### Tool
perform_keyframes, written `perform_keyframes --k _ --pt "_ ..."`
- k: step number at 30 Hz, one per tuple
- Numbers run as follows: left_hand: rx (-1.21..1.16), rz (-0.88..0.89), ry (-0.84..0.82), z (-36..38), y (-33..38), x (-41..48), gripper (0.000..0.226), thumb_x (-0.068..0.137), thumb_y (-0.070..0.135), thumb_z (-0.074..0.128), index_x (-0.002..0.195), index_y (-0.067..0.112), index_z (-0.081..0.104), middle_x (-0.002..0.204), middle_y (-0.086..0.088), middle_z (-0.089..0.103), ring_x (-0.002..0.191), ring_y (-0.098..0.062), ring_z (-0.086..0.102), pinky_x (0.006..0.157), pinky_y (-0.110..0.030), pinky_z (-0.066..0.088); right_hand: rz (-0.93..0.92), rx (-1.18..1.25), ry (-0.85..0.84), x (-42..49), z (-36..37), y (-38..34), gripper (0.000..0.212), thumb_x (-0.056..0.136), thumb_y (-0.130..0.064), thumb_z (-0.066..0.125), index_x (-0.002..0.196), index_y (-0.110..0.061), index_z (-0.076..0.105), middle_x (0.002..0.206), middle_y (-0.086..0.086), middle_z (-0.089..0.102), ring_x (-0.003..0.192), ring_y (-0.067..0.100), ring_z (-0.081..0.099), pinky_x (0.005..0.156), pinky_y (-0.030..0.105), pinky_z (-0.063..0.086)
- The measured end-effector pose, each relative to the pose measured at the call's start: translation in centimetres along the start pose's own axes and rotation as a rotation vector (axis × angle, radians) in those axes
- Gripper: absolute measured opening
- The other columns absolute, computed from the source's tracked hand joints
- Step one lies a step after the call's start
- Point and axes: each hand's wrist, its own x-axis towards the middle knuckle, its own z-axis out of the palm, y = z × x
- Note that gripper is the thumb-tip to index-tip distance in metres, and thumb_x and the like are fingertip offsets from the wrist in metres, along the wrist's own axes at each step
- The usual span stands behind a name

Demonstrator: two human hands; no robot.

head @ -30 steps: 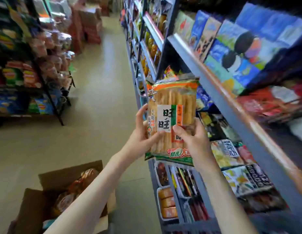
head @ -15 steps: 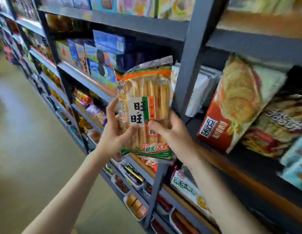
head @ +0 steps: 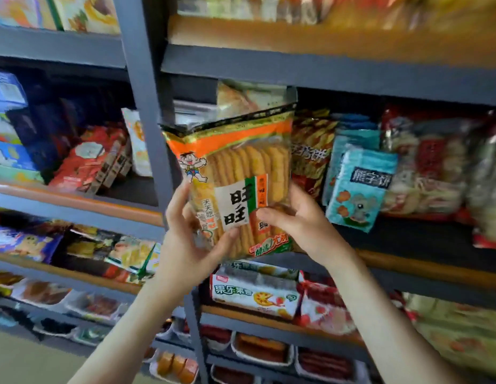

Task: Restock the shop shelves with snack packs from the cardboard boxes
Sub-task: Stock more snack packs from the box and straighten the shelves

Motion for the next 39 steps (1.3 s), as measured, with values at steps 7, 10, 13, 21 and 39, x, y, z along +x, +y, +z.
perform_keyframes --k 7,10,13,21,39 --pt "-0.1 -0.117 -0.229 10.0 3.9 1.1 0.085 0.079 0.06 0.061 0.141 0.046 0.005 0.108 0.011 0.061 0.08 -0.017 0.07 0.057 -0.047 0.057 0.096 0.008 0.323 -7.7 -8.8 0.5 0.039 0.084 -0.015 0.069 0.119 -0.027 0.055 0.114 -0.009 0.069 0.109 0.008 0.063 0.096 0.033 0.048" --pt "-0.093 -0.117 -0.339 14.7 6.1 1.6 0.085 0.077 0.06 0.055 0.14 0.048 -0.001 0.104 0.026 0.055 0.075 -0.012 0.068 0.057 -0.045 0.056 0.095 -0.024 0.455 -11.0 -12.5 0.5 0.044 0.083 -0.021 0.071 0.123 -0.029 0.054 0.118 -0.007 0.067 0.113 0.011 0.061 0.101 0.042 0.045" --pt "-0.165 -0.084 -0.439 19.3 8.5 2.0 0.084 0.081 0.059 0.052 0.142 0.051 -0.006 0.107 0.013 0.062 0.078 -0.016 0.068 0.063 -0.044 0.056 0.087 -0.024 0.56 -14.3 -16.5 0.4 0.04 0.086 -0.013 0.068 0.121 -0.028 0.055 0.115 -0.004 0.069 0.11 0.012 0.063 0.1 0.044 0.047" --pt "-0.267 -0.014 -0.562 34.9 16.1 2.9 0.084 0.09 0.033 0.062 0.142 0.043 -0.002 0.118 0.028 0.057 0.101 -0.003 0.064 0.084 -0.031 0.054 0.02 -0.107 0.693 -23.2 -30.5 0.7 0.042 0.089 -0.011 0.064 0.125 -0.027 0.049 0.113 -0.008 0.069 0.105 0.006 0.064 0.094 0.038 0.051" --pt "0.775 0.38 -0.392 51.2 18.5 7.7 0.073 0.087 0.057 0.038 0.15 0.023 0.026 0.155 -0.018 0.027 0.144 -0.035 0.02 0.113 -0.057 0.009 -0.034 -0.542 0.74 -25.4 -52.9 2.7 0.108 0.075 -0.006 0.079 0.151 -0.029 0.005 0.148 -0.003 0.017 0.121 -0.018 0.03 0.113 0.02 0.026"
